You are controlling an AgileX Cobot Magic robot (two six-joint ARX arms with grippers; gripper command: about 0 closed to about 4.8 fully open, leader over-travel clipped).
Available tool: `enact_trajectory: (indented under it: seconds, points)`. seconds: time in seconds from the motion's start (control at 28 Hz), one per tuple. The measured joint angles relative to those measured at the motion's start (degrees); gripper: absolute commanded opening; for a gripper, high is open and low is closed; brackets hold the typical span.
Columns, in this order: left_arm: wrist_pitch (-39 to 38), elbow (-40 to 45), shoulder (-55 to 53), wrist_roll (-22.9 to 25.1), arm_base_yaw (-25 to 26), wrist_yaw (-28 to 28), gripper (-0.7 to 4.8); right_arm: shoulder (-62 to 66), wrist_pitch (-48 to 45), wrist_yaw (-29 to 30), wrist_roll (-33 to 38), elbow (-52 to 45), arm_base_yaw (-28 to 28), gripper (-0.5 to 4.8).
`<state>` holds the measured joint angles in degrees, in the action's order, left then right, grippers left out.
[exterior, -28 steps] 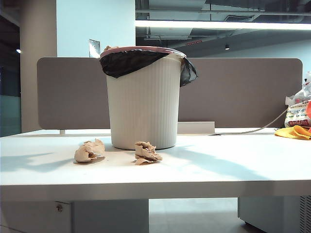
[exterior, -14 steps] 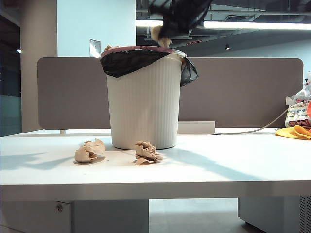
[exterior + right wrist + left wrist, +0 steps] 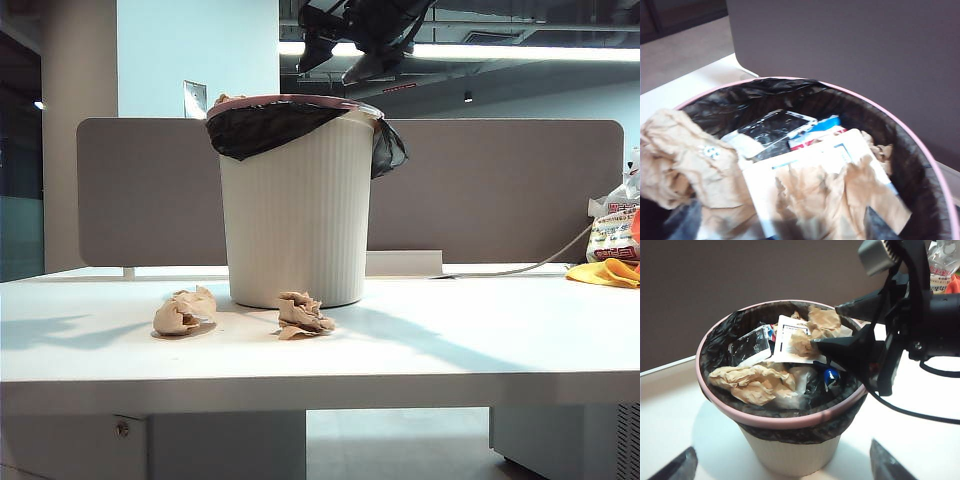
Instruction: Pick up all the trash on the table and put it in the trash can.
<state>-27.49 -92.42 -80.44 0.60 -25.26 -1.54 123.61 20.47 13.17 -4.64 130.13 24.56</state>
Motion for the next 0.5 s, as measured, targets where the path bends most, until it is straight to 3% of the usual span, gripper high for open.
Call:
enact_trajectory:
  seconds: [0.5]
  points:
    - [-5.7, 0.0, 0.0, 0.0, 0.0, 2.1, 4.79, -12.1, 6.0, -0.7, -4.3, 0.5, 0.5, 4.46]
